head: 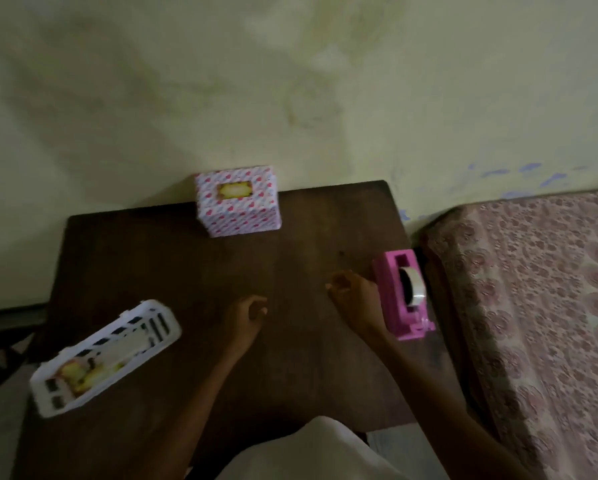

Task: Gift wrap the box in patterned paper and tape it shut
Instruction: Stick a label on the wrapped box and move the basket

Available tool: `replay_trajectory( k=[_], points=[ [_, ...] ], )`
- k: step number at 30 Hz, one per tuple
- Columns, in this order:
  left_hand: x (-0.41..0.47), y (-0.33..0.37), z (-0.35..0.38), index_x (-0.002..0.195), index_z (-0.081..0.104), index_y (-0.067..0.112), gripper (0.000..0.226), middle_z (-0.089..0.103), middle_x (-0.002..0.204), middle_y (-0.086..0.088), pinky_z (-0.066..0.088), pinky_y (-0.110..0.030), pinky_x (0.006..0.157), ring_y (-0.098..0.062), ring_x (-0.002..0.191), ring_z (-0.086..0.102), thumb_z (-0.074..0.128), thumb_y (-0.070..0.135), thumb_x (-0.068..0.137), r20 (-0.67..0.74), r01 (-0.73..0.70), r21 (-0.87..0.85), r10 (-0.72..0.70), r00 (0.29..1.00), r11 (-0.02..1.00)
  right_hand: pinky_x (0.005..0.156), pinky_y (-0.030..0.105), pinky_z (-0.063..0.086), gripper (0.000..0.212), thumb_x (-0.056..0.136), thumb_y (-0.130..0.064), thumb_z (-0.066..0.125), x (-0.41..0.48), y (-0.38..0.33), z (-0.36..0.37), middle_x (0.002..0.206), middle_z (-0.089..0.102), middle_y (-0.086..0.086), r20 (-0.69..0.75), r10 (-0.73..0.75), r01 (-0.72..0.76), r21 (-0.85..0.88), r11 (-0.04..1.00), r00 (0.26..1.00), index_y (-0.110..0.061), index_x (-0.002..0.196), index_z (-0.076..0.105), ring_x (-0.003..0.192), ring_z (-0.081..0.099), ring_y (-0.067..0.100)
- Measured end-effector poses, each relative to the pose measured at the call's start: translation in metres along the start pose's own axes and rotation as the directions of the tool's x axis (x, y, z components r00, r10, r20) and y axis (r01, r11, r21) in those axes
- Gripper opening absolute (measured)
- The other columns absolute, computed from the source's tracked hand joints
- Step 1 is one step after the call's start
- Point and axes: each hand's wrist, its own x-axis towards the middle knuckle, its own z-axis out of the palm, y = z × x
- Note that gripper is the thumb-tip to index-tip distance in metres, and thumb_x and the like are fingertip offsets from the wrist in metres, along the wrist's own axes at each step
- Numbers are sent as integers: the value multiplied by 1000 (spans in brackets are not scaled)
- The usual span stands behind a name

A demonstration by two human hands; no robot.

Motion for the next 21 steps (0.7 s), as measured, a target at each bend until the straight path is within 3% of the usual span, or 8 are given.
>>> replay_trajectory(
  k=[5, 9, 12, 15, 17, 19, 21],
  points=[
    [-19, -43, -51, 104, 67, 19, 16, 68, 106, 1, 52, -35, 90, -14, 101, 62, 60, 13, 91, -233, 83, -203, -131, 964, 976, 70, 38, 57, 12, 87, -24, 66, -4, -55, 65, 83, 73, 0, 220, -130, 149, -70, 986, 967, -14, 89, 72, 75, 68, 14],
    [-45, -96, -105, 98, 68, 16, 15, 70, 100, -1, 53, -28, 85, -17, 96, 65, 65, 7, 86, -461, 146, -267, -259, 849, 953, 70, 31, 57, 7, 89, -21, 65, -12, -107, 139, 84, 71, -7, 403, -268, 310, -43, 950, 875, -22, 92, 72, 74, 65, 5],
    [-68, -149, -141, 107, 64, 13, 28, 66, 109, -3, 49, -34, 94, -17, 103, 61, 73, 23, 82, -562, 184, -255, -300, 771, 949, 70, 21, 52, 14, 92, -17, 63, -24, -142, 191, 87, 70, -9, 511, -340, 401, -10, 916, 790, -23, 99, 73, 75, 64, 0],
    [-84, -196, -162, 125, 59, 16, 69, 58, 126, -3, 40, -38, 104, -21, 119, 53, 71, 59, 72, -601, 235, 16, -178, 779, 972, 65, 13, 54, 14, 92, -11, 64, -35, -164, 231, 96, 71, -6, 568, -377, 464, -9, 886, 731, -19, 99, 73, 78, 66, -1],
    [-92, -228, -175, 131, 54, 16, 89, 53, 135, -8, 36, -49, 106, -28, 128, 47, 66, 74, 64, -540, 246, 205, -100, 836, 947, 64, 8, 50, 13, 92, -10, 65, -42, -177, 263, 104, 72, -3, 594, -395, 518, -43, 854, 701, -16, 98, 74, 87, 69, 6],
    [-98, -240, -179, 137, 49, 17, 105, 47, 143, -9, 35, -55, 105, -32, 135, 40, 53, 88, 60, -437, 203, 329, -41, 899, 922, 70, 12, 51, 14, 92, -9, 63, -44, -181, 277, 104, 73, 1, 613, -389, 549, -89, 831, 688, -15, 97, 75, 90, 70, 13],
    [-101, -253, -185, 143, 42, 18, 114, 37, 151, -7, 27, -57, 109, -32, 141, 29, 42, 94, 58, -336, 210, 337, -91, 937, 918, 77, 22, 55, 17, 92, -8, 62, -43, -188, 301, 102, 74, 3, 630, -376, 573, -136, 809, 680, -14, 99, 76, 90, 70, 16]
  ],
)
